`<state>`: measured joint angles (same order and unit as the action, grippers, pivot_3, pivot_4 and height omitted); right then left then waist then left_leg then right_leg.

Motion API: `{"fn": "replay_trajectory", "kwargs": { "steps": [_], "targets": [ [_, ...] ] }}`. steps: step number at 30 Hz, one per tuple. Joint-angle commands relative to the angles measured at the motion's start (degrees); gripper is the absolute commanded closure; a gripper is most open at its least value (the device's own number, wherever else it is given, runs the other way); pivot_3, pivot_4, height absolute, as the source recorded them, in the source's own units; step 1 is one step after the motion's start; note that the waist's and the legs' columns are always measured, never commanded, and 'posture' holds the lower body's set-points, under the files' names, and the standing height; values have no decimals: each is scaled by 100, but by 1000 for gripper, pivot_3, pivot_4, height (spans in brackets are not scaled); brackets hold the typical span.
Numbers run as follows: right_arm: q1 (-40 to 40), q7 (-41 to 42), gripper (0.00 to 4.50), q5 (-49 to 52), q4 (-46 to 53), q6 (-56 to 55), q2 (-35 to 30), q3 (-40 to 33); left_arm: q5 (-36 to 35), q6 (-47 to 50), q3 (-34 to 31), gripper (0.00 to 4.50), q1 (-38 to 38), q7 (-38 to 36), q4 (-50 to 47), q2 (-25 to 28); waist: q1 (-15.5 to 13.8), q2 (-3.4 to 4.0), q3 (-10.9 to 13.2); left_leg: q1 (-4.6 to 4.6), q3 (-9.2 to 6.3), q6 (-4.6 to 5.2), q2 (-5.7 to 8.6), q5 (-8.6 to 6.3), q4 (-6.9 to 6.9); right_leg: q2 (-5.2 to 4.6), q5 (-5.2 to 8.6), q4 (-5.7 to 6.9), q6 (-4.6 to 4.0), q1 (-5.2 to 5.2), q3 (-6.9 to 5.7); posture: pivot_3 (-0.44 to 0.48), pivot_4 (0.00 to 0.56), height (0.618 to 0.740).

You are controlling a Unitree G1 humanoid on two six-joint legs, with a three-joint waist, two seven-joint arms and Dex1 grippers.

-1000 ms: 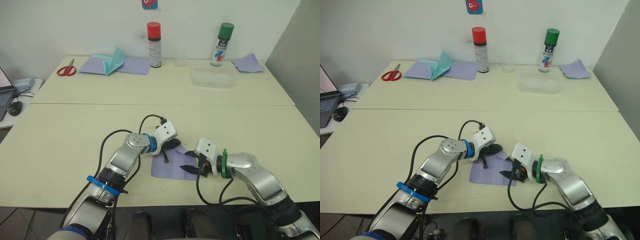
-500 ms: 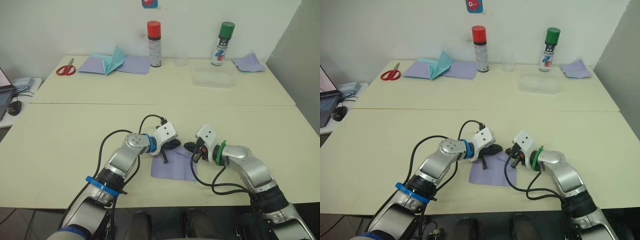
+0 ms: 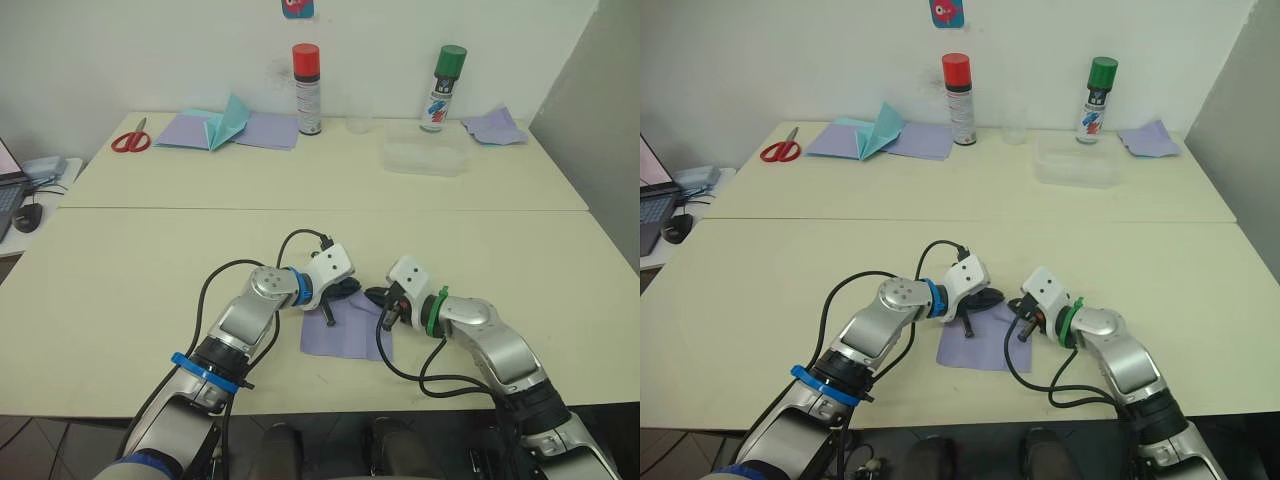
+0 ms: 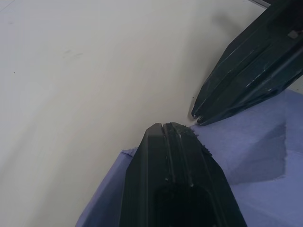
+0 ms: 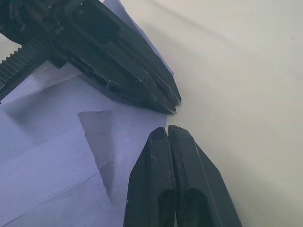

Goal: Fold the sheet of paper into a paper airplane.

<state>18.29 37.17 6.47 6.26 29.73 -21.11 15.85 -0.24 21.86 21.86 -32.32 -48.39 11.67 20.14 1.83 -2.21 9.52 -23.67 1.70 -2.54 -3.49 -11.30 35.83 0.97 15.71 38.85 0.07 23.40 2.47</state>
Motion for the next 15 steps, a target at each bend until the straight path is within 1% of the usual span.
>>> {"fn": "replay_trajectory", "kwargs": {
  "steps": [1, 5, 10, 15],
  "targets": [
    [55, -21, 4415, 1, 122, -130, 48, -36, 203, 123, 209, 4500, 174, -65, 258, 51, 0, 0, 0, 0, 0, 0, 0, 0, 0, 0, 0, 0, 0, 0, 0, 0, 150, 740],
    [32, 102, 4415, -23, 92, 123, -13, 71, 213, 92, 211, 4500, 134, -70, 318, 37, -1, 0, 0, -1, 1, 0, 1, 0, 0, 0, 0, 0, 0, 0, -1, 0, 150, 740],
    [-28, 39, 4415, -191, 27, 408, -121, 203, 234, 50, 221, 4500, 89, -64, 388, 15, -1, 0, -3, 1, -1, 0, 1, 0, 1, -1, 0, 0, 0, -2, 0, 0, 150, 740],
    [-196, 128, 4415, -143, 239, 631, -372, 201, 238, 26, 223, 4500, 83, -70, 412, 19, -2, -1, -3, 11, 0, 0, 1, 0, 1, -2, 0, 0, 0, -12, 1, 0, 150, 740]
  ]
}}
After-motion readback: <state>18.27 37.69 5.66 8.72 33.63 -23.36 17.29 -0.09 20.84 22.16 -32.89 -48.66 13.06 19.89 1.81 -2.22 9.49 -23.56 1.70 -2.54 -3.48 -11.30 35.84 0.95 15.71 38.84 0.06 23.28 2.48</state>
